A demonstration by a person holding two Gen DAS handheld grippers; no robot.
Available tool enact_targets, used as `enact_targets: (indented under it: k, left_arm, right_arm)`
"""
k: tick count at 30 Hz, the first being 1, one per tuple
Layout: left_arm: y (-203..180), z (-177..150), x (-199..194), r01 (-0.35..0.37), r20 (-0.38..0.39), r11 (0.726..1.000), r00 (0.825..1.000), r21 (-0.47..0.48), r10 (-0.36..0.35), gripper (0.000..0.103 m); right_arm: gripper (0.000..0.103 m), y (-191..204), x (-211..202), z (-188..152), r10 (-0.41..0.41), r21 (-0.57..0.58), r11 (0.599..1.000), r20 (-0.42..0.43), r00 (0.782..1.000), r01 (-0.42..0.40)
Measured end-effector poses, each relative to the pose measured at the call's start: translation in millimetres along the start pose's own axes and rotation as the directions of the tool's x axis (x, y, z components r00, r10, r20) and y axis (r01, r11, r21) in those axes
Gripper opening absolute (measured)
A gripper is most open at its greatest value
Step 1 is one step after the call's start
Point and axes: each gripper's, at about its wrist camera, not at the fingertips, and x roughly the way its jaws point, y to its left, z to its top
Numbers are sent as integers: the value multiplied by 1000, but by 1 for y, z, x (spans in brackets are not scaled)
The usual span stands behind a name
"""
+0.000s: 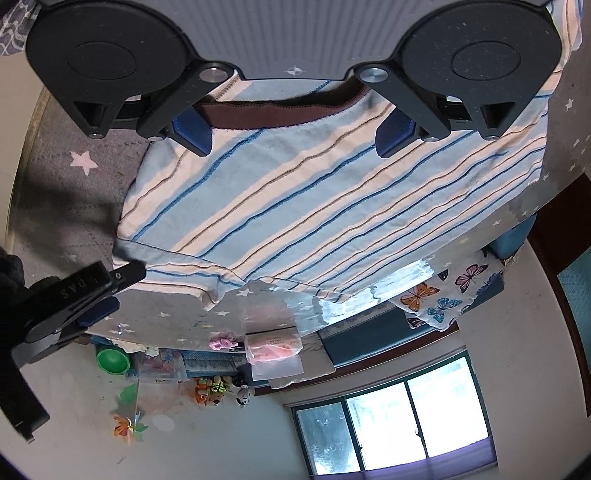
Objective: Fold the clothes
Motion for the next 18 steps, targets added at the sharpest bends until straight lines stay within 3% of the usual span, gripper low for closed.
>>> enact_targets:
  k: [7,12,18]
  left_arm:
    - [0,2,4,3,-7,1000,1000,-9,-3,100]
    - [1,2,4,-2,-8,1000,1000,-15,2,101]
    - [4,1,3,-11,-8,1000,1000,-25,11,102]
  right_arm:
    - [59,-27,7,-11,-21,139,990,-43,999,27]
    - [41,-25,8,-11,-4,160,987,-26,1000,8]
    - [12,-34,8,-11,-4,231,973,-19,1000,8]
